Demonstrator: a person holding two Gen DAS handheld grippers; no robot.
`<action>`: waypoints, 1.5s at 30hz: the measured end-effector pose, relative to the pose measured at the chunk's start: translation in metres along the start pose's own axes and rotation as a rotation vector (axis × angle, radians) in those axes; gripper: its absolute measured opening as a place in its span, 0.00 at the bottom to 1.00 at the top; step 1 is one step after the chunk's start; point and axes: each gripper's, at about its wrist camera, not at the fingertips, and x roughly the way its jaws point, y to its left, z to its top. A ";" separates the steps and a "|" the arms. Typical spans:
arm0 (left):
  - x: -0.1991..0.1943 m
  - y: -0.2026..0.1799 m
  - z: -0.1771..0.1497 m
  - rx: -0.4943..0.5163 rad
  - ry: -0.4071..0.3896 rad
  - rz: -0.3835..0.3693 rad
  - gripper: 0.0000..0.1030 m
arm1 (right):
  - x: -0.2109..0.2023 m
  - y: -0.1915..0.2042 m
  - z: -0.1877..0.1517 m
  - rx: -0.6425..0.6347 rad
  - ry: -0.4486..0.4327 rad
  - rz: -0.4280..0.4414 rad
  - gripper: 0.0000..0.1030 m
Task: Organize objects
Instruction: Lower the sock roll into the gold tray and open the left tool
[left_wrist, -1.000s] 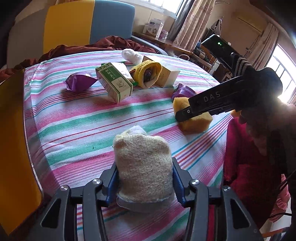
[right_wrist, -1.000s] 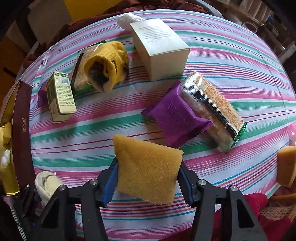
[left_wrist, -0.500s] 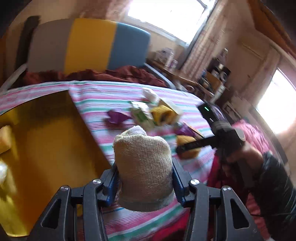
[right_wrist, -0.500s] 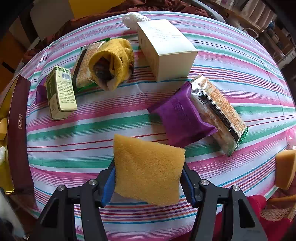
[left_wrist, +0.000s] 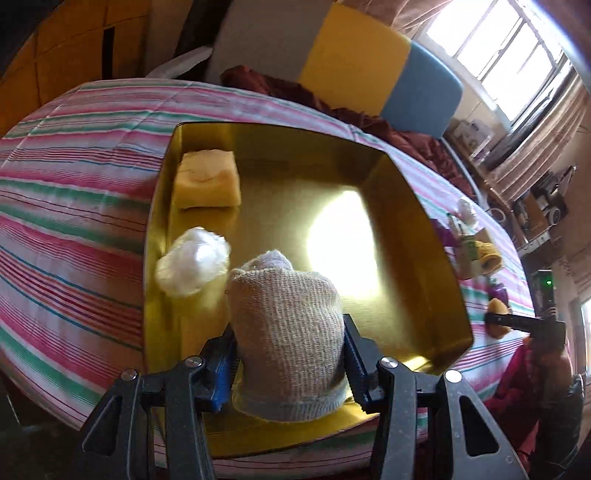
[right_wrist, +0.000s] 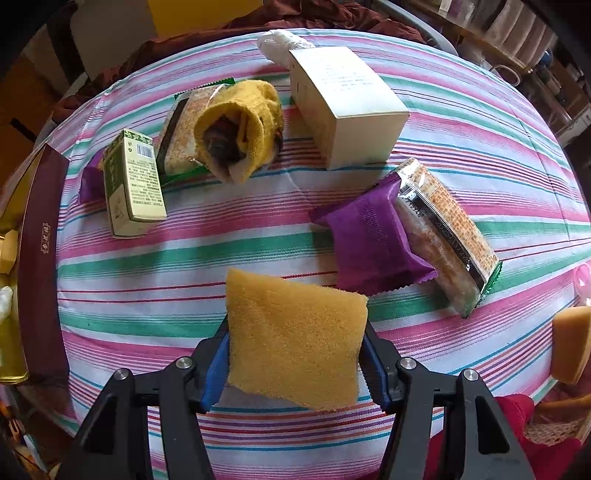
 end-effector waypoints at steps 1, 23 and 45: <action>0.001 0.003 0.001 -0.001 0.006 0.012 0.49 | 0.000 -0.001 0.000 -0.003 -0.001 0.000 0.61; 0.066 0.002 0.062 0.083 0.022 0.293 0.60 | 0.005 -0.010 0.006 -0.030 -0.016 0.010 0.61; -0.010 0.004 0.035 0.082 -0.190 0.319 0.78 | -0.006 -0.031 0.012 -0.066 -0.050 0.082 0.59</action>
